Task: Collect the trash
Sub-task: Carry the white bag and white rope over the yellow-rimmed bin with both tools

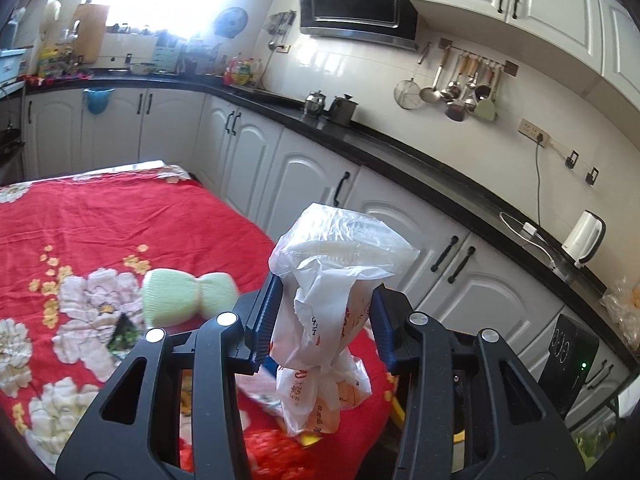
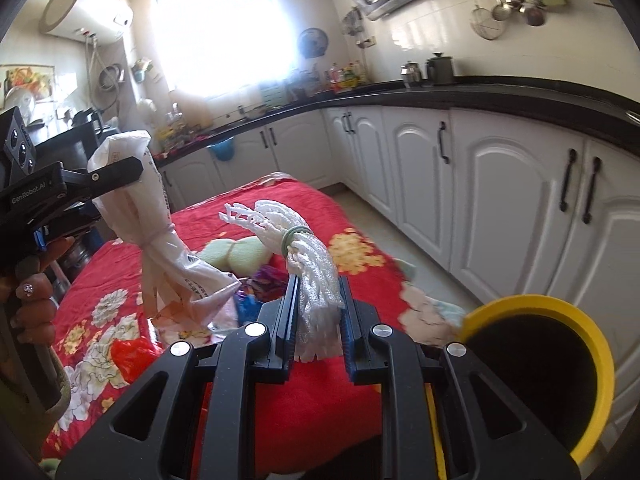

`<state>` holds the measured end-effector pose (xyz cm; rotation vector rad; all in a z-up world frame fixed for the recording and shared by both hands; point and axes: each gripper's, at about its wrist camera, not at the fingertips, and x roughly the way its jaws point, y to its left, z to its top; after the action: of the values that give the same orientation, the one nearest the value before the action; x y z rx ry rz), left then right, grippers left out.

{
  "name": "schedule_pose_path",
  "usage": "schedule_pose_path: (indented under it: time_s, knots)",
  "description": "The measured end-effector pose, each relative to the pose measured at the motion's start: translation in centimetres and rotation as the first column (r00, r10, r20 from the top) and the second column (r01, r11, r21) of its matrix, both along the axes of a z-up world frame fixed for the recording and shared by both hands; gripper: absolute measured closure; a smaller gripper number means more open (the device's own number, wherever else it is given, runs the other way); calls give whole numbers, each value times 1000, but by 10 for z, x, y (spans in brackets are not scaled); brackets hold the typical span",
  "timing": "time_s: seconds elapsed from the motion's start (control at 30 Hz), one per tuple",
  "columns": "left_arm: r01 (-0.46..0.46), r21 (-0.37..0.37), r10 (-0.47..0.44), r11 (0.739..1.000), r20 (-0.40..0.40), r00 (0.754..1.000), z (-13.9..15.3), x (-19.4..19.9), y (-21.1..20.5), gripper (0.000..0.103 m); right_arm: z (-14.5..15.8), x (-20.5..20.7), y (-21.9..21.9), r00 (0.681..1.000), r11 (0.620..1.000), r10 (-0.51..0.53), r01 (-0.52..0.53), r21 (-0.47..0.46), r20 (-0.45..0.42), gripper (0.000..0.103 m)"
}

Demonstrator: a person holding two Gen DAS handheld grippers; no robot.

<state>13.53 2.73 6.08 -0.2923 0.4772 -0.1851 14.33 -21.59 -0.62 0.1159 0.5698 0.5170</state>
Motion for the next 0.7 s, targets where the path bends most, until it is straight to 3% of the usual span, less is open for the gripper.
schedule_pose_path:
  time_s: [0.7]
  knots:
    - [132, -8, -132, 991, -6, 991, -19, 20, -103, 69, -20, -14, -106, 975, 976, -217, 216, -32, -38, 85]
